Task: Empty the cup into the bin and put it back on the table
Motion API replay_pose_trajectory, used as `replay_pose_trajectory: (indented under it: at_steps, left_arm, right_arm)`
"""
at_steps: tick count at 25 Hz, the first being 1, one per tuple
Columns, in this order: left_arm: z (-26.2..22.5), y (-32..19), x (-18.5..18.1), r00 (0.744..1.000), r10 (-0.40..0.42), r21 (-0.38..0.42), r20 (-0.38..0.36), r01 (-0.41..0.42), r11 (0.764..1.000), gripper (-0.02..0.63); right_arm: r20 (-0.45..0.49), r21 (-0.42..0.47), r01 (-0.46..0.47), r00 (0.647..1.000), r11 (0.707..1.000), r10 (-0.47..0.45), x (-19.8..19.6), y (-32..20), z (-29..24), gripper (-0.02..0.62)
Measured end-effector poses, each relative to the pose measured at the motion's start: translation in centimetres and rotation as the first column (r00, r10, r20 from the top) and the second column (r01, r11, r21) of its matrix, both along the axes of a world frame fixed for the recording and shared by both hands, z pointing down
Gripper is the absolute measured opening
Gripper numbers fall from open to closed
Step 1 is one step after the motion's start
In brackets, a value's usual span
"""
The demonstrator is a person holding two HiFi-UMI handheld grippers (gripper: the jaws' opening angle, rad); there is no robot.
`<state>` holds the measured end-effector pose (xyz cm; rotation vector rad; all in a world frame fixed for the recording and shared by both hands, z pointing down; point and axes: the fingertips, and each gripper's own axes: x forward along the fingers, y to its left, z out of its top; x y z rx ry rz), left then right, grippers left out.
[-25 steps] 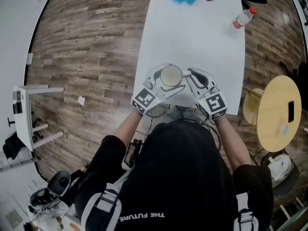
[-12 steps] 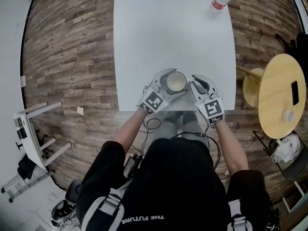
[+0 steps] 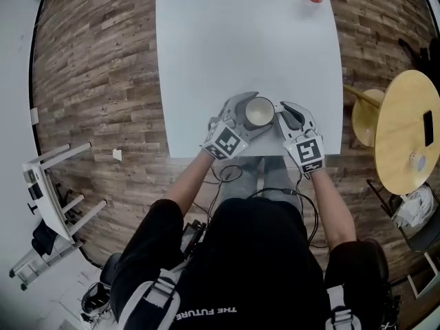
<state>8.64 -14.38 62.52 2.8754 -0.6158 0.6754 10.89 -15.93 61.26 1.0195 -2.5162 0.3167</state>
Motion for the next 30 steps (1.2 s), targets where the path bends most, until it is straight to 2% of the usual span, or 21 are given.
replay_pose_trajectory:
  at_steps: [5, 8, 12, 15, 18, 19, 20, 21, 23, 26, 30]
  left_arm:
    - [0.5, 0.2, -0.5, 1.000, -0.009, -0.045, -0.012, 0.009, 0.999, 0.410]
    - [-0.2, 0.3, -0.8, 0.999, -0.020, -0.048, -0.035, 0.018, 0.999, 0.410]
    - [-0.7, 1.5, -1.6, 0.999, -0.037, -0.054, -0.032, 0.036, 0.998, 0.410]
    - [-2.3, 1.7, -3.8, 0.992, -0.116, -0.051, -0.047, 0.114, 0.992, 0.410]
    - [-4.7, 1.8, -6.6, 0.966, -0.243, -0.053, -0.088, 0.239, 0.970, 0.407]
    - [-5.7, 1.7, -7.7, 0.950, -0.295, -0.048, -0.103, 0.291, 0.955, 0.361]
    - [-7.0, 1.6, -8.7, 0.930, -0.347, -0.037, -0.120, 0.345, 0.938, 0.147]
    - [-8.4, 1.5, -9.5, 0.911, -0.388, -0.025, -0.141, 0.389, 0.921, 0.021]
    - [-11.6, 1.7, -10.4, 0.881, -0.429, -0.017, -0.202, 0.434, 0.901, 0.020]
    - [-15.9, 1.9, -10.6, 0.854, -0.446, 0.009, -0.267, 0.465, 0.885, 0.021]
    - [-18.8, 2.4, -10.1, 0.848, -0.448, 0.036, -0.284, 0.477, 0.878, 0.021]
  right_arm:
    - [0.005, -0.040, -0.019, 1.000, 0.999, 0.019, -0.2, 0.1, 0.2, 0.064]
    - [-0.010, -0.075, -0.030, 1.000, 0.997, 0.029, 0.3, 0.5, 0.3, 0.120]
    - [-0.047, -0.084, -0.067, 0.997, 0.994, 0.064, 1.8, 1.5, 0.1, 0.132]
    - [-0.065, -0.072, -0.100, 0.993, 0.992, 0.096, 2.7, 2.3, -1.0, 0.132]
    - [-0.079, -0.029, -0.149, 0.986, 0.988, 0.147, 3.8, 3.2, -2.8, 0.132]
    - [-0.072, 0.001, -0.170, 0.983, 0.985, 0.170, 4.1, 3.4, -3.9, 0.132]
    - [-0.055, 0.037, -0.186, 0.981, 0.982, 0.188, 4.2, 3.6, -5.4, 0.130]
    - [-0.030, 0.070, -0.195, 0.980, 0.978, 0.197, 4.1, 3.9, -7.1, 0.124]
    - [0.030, 0.123, -0.208, 0.978, 0.970, 0.206, 3.5, 4.6, -10.6, 0.025]
    - [0.139, 0.143, -0.258, 0.961, 0.955, 0.239, 2.7, 5.1, -14.6, 0.015]
    - [0.219, 0.138, -0.294, 0.940, 0.946, 0.261, 1.4, 5.7, -16.4, 0.015]
